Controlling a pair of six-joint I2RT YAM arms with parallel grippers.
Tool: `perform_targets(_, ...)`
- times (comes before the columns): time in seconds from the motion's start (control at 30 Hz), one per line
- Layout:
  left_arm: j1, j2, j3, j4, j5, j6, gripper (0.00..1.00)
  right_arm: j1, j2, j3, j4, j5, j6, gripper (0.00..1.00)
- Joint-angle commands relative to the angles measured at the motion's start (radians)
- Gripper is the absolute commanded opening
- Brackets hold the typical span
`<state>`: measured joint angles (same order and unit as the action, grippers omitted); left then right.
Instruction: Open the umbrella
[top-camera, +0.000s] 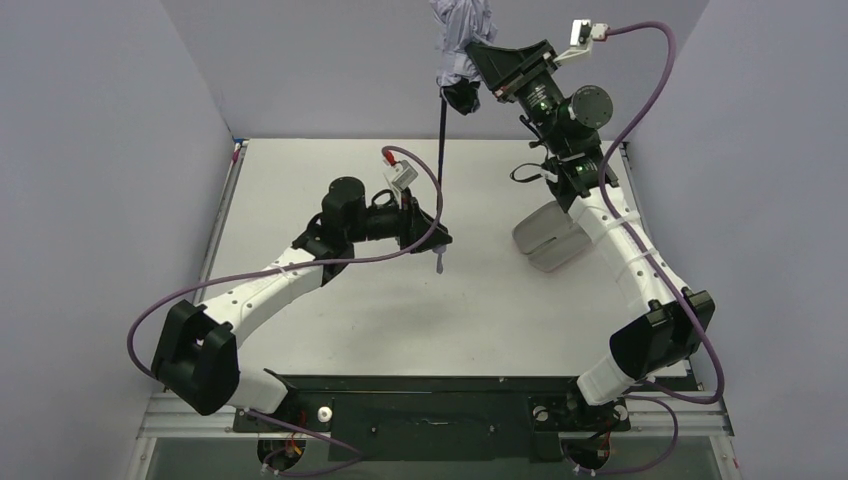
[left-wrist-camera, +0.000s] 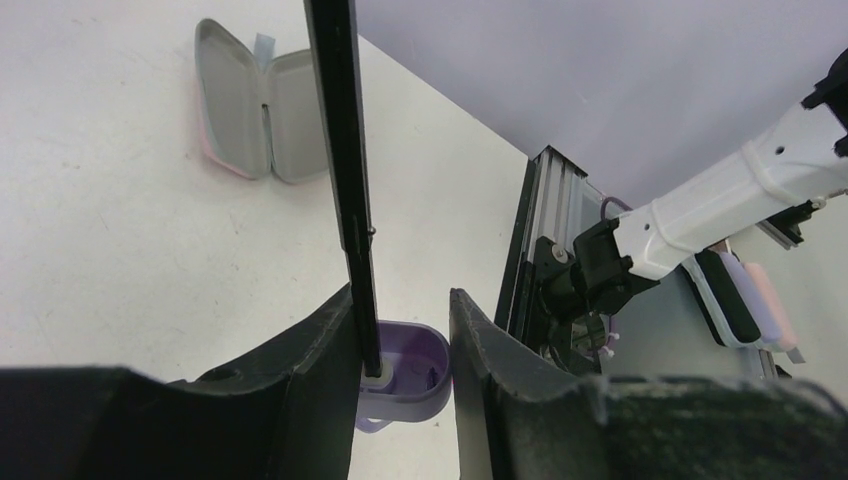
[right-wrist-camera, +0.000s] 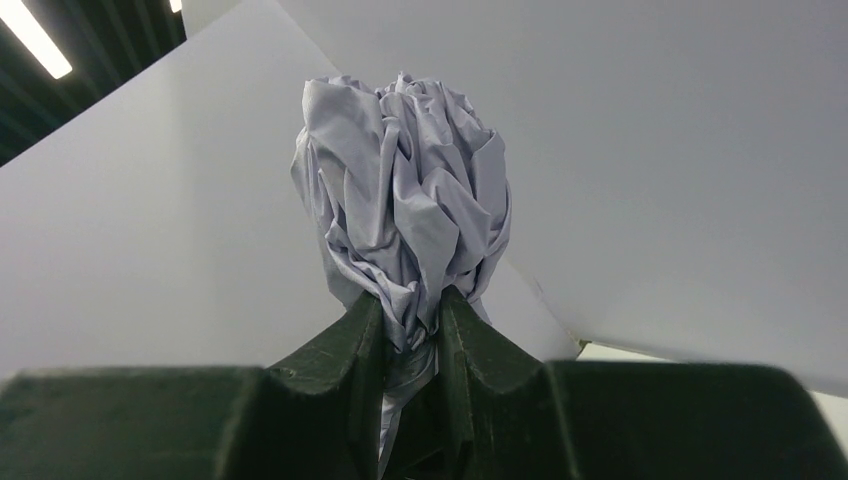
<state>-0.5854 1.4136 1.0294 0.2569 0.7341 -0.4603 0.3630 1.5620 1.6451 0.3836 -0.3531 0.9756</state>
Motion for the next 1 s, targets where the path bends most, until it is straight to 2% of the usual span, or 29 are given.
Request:
perform_targets(0.0, -0.024, -0.017, -0.060, -0.078, 0.028, 0.050, 0.29, -0.029, -0.023, 0.125, 0.166, 0.127, -0.002, 0.00)
perform_targets(0.43, -0.043, 0.026, -0.171, -0.165, 0.054, 0.147, 0.26, -0.067, 0.016, 0.220, 0.177, 0.206, -0.068, 0.00)
perform_targets(0.63, -0.044, 0.049, -0.202, -0.163, 0.066, 0.132, 0.24, -0.088, 0.046, 0.283, 0.186, 0.232, -0.082, 0.00)
perform_targets(0.83, -0.048, 0.037, -0.180, -0.166, 0.050, 0.146, 0.23, -0.088, 0.048, 0.254, 0.200, 0.153, -0.061, 0.00)
perform_targets(0.9, -0.042, 0.005, -0.128, -0.189, 0.028, 0.126, 0.26, -0.077, 0.038, 0.202, 0.214, 0.079, -0.040, 0.00)
perform_targets(0.97, -0.022, -0.047, -0.078, -0.180, 0.008, 0.094, 0.39, -0.062, 0.014, 0.126, 0.232, 0.011, -0.027, 0.00)
